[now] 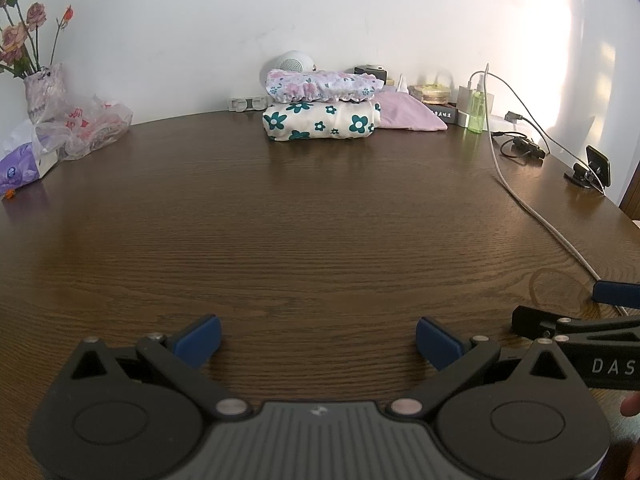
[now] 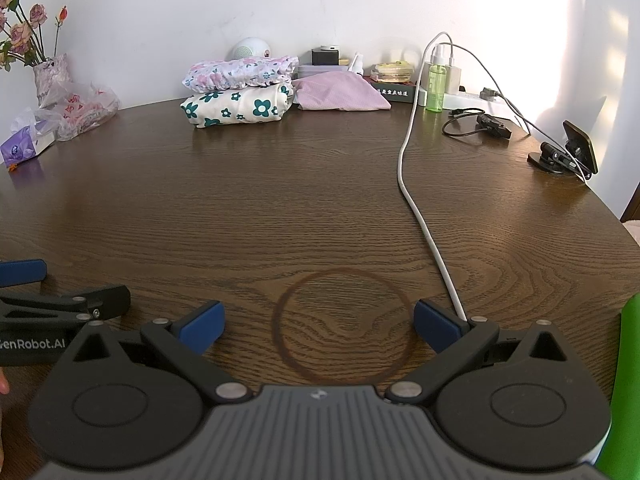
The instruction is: Fold clothes
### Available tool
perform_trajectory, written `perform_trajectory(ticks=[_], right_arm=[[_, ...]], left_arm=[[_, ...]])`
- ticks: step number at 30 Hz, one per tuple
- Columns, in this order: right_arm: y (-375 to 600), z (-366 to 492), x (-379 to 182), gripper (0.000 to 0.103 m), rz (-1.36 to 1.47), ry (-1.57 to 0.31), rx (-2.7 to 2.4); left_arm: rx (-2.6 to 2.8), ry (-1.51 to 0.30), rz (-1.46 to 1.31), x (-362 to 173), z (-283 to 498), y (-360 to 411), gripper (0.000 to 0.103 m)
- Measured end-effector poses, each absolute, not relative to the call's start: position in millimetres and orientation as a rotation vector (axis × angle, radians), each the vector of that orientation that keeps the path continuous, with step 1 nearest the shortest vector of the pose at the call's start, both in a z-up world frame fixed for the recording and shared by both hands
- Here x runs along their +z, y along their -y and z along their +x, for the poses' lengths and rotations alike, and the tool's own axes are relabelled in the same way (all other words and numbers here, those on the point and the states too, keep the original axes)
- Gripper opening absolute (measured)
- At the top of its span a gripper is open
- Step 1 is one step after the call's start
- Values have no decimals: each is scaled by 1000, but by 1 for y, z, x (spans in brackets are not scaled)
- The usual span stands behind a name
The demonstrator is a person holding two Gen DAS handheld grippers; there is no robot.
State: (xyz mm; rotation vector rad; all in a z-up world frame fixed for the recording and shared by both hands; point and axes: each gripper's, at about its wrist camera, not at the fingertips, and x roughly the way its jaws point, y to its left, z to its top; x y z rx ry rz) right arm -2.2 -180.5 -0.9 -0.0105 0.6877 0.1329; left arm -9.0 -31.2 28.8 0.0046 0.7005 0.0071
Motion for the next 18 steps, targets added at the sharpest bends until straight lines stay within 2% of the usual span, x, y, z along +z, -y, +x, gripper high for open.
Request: perform_trajectory(ticks=[18], right_arm=[[179,-3,-1,102,-25,-690,139]], left_arm=[[13,-700,5,28,-8,29,103]])
